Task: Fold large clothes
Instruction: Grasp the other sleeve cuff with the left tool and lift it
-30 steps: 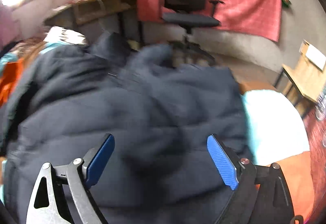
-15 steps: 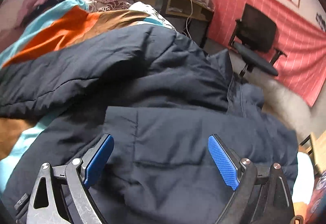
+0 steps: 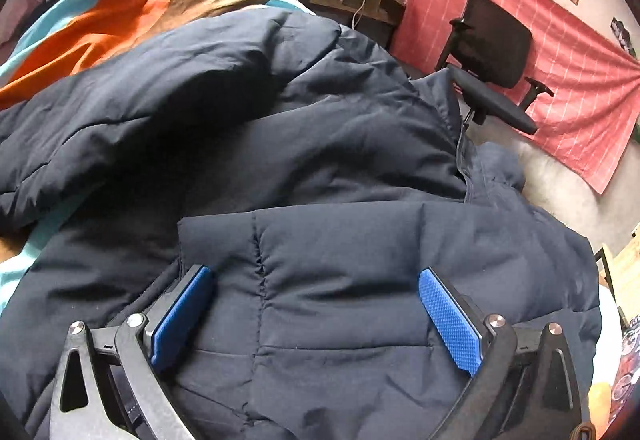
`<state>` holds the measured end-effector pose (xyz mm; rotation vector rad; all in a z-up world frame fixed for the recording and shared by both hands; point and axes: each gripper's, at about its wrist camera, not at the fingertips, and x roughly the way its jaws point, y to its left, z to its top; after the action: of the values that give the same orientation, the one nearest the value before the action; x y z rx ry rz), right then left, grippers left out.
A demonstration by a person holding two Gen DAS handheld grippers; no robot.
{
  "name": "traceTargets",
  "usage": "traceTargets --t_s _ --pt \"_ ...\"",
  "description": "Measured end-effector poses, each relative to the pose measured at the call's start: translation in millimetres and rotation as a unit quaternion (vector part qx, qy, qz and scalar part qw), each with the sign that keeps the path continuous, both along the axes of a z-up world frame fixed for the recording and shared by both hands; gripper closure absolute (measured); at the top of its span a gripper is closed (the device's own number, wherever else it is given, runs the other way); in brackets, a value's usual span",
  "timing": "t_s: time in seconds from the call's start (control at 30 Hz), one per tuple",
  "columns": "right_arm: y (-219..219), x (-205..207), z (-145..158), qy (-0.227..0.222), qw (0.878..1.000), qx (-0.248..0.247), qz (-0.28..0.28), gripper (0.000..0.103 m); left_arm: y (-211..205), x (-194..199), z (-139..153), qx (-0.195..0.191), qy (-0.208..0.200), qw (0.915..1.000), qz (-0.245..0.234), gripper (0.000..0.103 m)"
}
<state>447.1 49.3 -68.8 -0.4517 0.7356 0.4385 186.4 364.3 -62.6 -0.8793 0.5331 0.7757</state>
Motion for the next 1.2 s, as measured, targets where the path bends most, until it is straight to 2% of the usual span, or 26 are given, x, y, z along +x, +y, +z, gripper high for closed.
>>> traceTargets --t_s 0.03,0.07,0.13,0.2,0.33,0.4,0.5,0.57,0.63,0.73,0.83,0.93,1.03,1.1,1.2 --pt "0 -1 0 -0.002 1.000 0.000 0.000 0.000 0 -2 0 -0.004 -0.003 1.0000 0.005 0.055" --pt "1 -1 -1 -0.004 1.000 0.000 -0.001 0.000 1 -2 0 -0.007 -0.001 0.9999 0.009 0.059" --pt "1 -2 -1 -0.006 1.000 0.002 0.000 0.000 1 -6 2 -0.011 -0.014 0.9998 0.013 0.078" --pt "3 -2 -1 -0.006 1.000 0.003 -0.001 0.000 -3 -5 10 0.000 -0.017 0.9998 0.013 0.086" --pt "2 -1 0 -0.004 1.000 0.005 0.000 0.000 -22 -1 36 0.049 -0.024 0.9985 -0.009 0.090" --pt "-2 -3 5 0.000 1.000 0.022 0.003 0.000 -28 7 51 0.069 -0.036 0.9967 -0.025 0.090" --pt "-22 -15 29 -0.012 0.995 0.101 -0.007 0.000 -51 13 79 0.124 -0.066 0.9875 -0.073 0.091" --pt "-39 -26 46 -0.009 0.986 0.164 -0.007 0.000 -74 17 101 0.168 -0.089 0.9756 -0.110 0.091" --pt "-50 -29 56 0.000 0.981 0.192 -0.015 0.000 -95 20 120 0.199 -0.115 0.9623 -0.146 0.091" --pt "-67 -31 68 0.007 0.977 0.212 -0.023 0.000 -130 35 147 0.238 -0.151 0.9349 -0.216 0.091" --pt "-90 -29 81 0.007 0.972 0.231 -0.035 0.000 -165 55 164 0.235 -0.184 0.9007 -0.316 0.091" --pt "-124 -22 93 0.025 0.961 0.272 -0.052 0.000 -206 76 168 0.222 -0.201 0.8669 -0.399 0.091" --pt "-164 -12 102 0.041 0.946 0.313 -0.077 0.000 -248 94 163 0.224 -0.196 0.8419 -0.450 0.091" --pt "-191 -8 108 0.048 0.935 0.340 -0.089 0.000 -273 105 155 0.219 -0.185 0.8299 -0.479 0.091" --pt "-229 -5 119 0.050 0.921 0.374 -0.101 0.000 -305 128 138 0.209 -0.161 0.8163 -0.514 0.091"
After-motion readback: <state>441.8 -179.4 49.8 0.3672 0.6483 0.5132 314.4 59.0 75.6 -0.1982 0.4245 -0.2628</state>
